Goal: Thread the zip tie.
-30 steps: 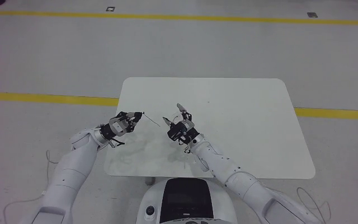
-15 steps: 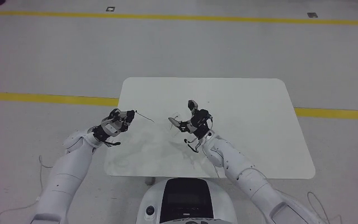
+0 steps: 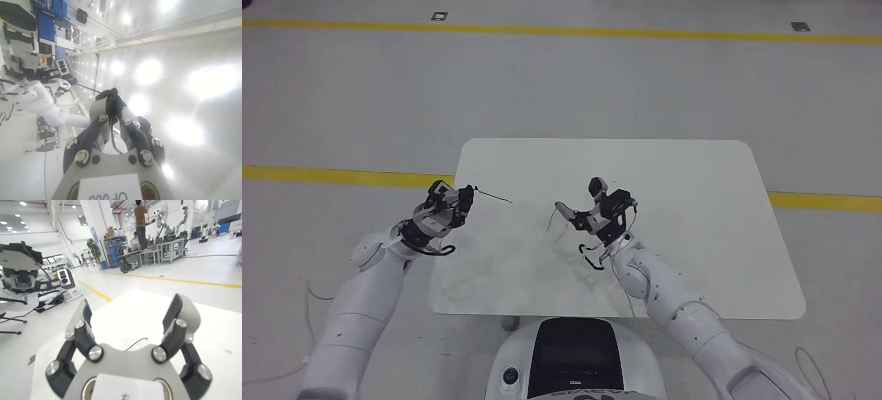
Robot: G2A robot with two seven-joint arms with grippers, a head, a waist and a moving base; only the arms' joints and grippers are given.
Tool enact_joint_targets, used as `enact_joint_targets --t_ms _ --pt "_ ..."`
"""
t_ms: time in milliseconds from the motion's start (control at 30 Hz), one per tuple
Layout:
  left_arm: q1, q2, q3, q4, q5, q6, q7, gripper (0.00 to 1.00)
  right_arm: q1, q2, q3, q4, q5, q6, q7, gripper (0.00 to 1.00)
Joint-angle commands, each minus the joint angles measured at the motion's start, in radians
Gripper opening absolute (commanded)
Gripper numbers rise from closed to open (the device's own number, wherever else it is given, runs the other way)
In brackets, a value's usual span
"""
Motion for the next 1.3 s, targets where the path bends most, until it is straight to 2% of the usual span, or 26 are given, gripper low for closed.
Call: enact_joint_targets --t_ms 0,67,133,200,300,367,1267 --pt "0.006 0.001 -0.004 -0.027 -0.007 -0.017 0.000 0.00 -0.005 0.000 0.010 -0.002 0.024 -0.003 0.003 1.00" --pt "0.016 0.003 -0.005 -0.051 -0.012 -0.016 0.000 0.00 -0.008 0.001 0.015 -0.003 0.041 -0.003 0.008 1.00" --pt "0.025 0.007 -0.005 -0.072 -0.015 0.004 0.000 0.00 -0.011 0.002 0.020 -0.001 0.058 -0.003 0.013 1.00" --pt "0.029 0.010 -0.006 -0.081 -0.028 0.030 0.000 0.00 -0.012 0.003 0.023 0.001 0.068 -0.003 0.014 1.00" --pt "0.032 0.014 -0.010 -0.084 -0.040 0.037 0.000 0.00 -0.013 0.005 0.027 0.008 0.078 -0.003 0.012 1.00" --pt "0.032 0.017 -0.002 -0.091 -0.049 0.068 0.000 0.00 -0.013 0.005 0.027 0.008 0.078 -0.003 0.012 1.00" --pt "0.032 0.017 -0.002 -0.091 -0.049 0.068 0.000 0.00 -0.013 0.005 0.027 0.008 0.078 -0.003 0.012 1.00"
